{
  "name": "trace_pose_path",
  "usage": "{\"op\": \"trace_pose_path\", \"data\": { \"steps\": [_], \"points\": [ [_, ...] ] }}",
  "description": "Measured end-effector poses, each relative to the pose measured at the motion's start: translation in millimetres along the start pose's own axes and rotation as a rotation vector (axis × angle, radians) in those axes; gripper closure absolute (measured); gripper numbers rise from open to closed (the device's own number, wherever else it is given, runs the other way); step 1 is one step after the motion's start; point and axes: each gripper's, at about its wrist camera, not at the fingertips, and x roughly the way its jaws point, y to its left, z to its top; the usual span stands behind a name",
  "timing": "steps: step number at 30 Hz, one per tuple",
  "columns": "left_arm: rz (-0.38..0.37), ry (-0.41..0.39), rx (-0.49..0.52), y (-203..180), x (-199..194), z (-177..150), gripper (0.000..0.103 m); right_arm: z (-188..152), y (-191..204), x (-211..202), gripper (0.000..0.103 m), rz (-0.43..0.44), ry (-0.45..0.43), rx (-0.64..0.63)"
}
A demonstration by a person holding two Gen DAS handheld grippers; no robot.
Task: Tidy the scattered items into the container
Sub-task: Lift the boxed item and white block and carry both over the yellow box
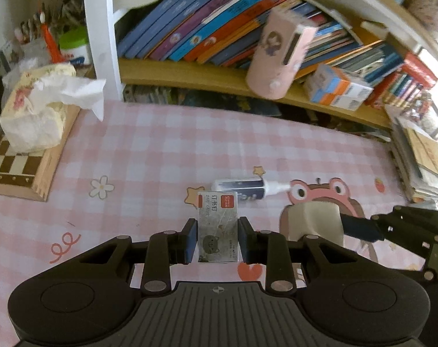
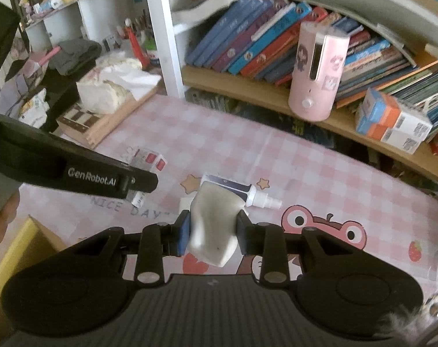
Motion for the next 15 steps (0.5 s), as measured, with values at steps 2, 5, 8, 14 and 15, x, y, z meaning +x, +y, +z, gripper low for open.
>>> {"op": "trace_pose_path", "data": {
  "steps": [2,5,8,14,15],
  "points": [
    [-0.02,-0.024,0.012,-2.8,-14.5,-4.9,0.075,-0.4,4.1,-11.8,0.072,-0.011,-0.021,-0.004],
    [-0.05,-0.066,0.028,-6.1,-39.5,-13.8,0.075,-2.0,11.9,-34.3,0.072,-0.022,-0.057,-0.011],
    [-0.07,-0.101,0.043,-9.6,-61.9,-23.2,0.075,-5.2,20.3,-56.9,0.072,-0.032,-0.091,-0.014],
    [-0.112,-0.168,0.069,-14.4,-107.1,-46.4,0.075,-17.6,39.8,-98.6,0.072,-0.044,-0.146,-0.024],
    [-0.116,-0.177,0.073,-14.0,-113.6,-50.8,0.075,-20.7,42.9,-105.8,0.072,-0.044,-0.156,-0.024]
  ]
}}
